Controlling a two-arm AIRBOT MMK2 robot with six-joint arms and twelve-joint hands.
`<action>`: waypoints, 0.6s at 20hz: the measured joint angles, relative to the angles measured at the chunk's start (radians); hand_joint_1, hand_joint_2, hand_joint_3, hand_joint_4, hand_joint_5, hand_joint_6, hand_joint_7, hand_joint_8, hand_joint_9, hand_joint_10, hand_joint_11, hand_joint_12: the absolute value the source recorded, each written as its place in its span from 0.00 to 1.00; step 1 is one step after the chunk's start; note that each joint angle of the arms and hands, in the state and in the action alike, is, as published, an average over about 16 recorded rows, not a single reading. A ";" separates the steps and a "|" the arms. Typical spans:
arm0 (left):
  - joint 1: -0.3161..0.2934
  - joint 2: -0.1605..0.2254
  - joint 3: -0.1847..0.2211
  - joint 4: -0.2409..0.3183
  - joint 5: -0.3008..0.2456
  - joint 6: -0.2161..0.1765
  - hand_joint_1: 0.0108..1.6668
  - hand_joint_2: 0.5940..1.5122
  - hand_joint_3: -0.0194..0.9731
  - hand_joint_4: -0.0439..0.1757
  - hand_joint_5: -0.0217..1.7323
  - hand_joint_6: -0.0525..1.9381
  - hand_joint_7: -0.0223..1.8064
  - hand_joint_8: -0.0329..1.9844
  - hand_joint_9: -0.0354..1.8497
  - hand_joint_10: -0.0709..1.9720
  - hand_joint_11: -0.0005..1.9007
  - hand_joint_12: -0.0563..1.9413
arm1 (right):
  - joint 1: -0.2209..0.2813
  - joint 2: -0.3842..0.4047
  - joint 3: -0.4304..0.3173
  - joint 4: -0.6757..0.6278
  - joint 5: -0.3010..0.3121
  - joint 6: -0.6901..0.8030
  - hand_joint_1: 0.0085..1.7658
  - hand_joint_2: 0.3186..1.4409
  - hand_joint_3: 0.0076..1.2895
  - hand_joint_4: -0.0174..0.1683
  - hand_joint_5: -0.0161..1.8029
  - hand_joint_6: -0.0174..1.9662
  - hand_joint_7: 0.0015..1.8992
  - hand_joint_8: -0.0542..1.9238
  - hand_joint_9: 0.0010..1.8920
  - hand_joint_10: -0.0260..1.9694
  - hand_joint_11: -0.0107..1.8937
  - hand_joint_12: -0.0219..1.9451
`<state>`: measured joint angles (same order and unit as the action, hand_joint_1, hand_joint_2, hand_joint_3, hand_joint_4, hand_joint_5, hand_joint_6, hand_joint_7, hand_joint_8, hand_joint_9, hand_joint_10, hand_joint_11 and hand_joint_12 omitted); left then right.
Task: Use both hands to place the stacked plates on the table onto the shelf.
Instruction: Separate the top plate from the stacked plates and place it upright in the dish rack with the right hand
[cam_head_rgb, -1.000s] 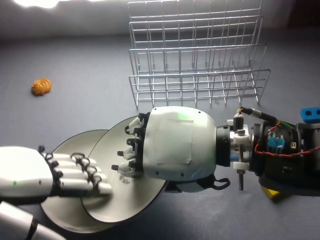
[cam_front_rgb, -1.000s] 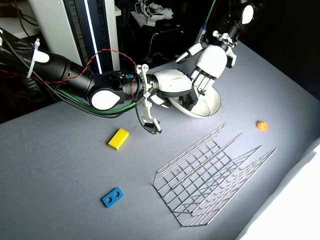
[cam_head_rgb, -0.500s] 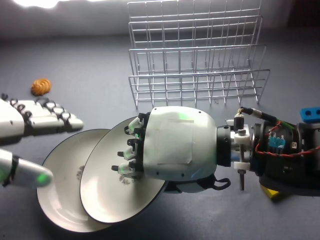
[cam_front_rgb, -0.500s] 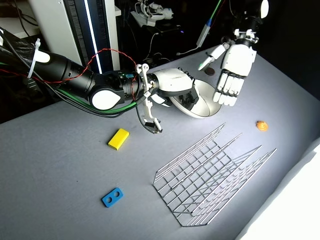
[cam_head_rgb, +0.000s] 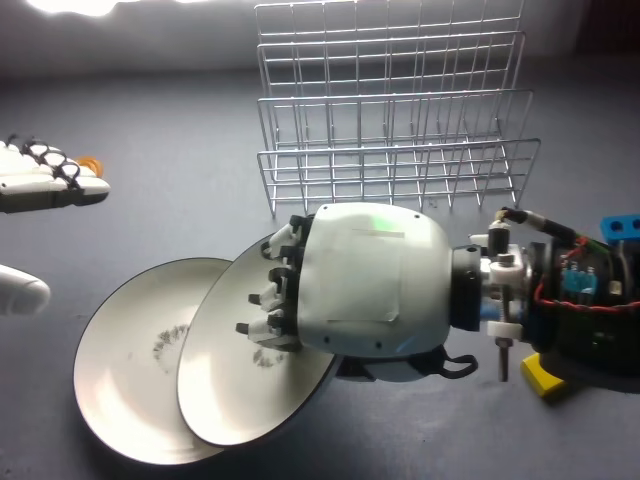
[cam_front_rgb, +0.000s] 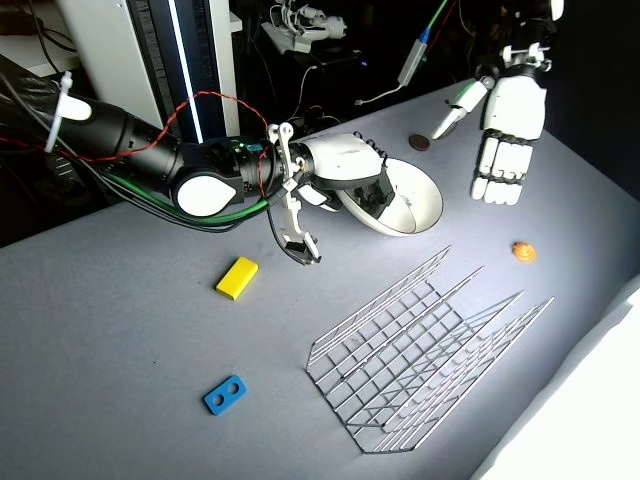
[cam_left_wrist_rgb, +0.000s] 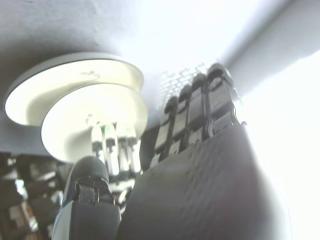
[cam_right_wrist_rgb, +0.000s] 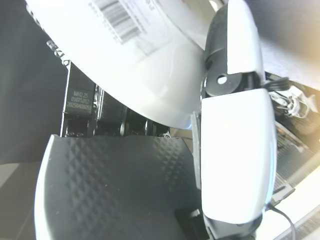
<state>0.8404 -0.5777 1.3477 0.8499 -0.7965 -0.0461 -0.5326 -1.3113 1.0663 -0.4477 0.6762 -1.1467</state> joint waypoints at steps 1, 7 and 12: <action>-0.001 0.002 0.007 0.004 -0.007 0.001 0.01 0.65 0.03 0.19 0.02 0.03 0.02 0.02 0.03 0.04 0.01 0.03 | 0.002 0.011 -0.011 0.000 0.002 -0.003 0.65 0.56 0.00 0.10 0.51 0.47 0.56 0.36 0.70 0.01 0.49 0.54; 0.003 0.013 0.039 0.040 -0.061 0.007 0.01 0.65 0.03 0.19 0.02 0.03 0.02 0.02 0.03 0.04 0.01 0.03 | 0.014 0.089 -0.077 0.001 0.013 -0.011 0.67 0.56 0.00 0.12 0.53 0.49 0.58 0.36 0.72 0.01 0.49 0.54; 0.011 0.020 0.051 0.085 -0.111 0.005 0.01 0.64 0.03 0.20 0.02 0.03 0.02 0.02 0.03 0.04 0.01 0.03 | 0.032 0.158 -0.123 0.005 0.024 0.013 0.67 0.57 0.00 0.12 0.54 0.50 0.60 0.36 0.73 0.01 0.50 0.54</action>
<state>0.8516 -0.5574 1.3986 0.9350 -0.9077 -0.0407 -0.5009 -1.1538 0.9431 -0.4430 0.7007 -1.1338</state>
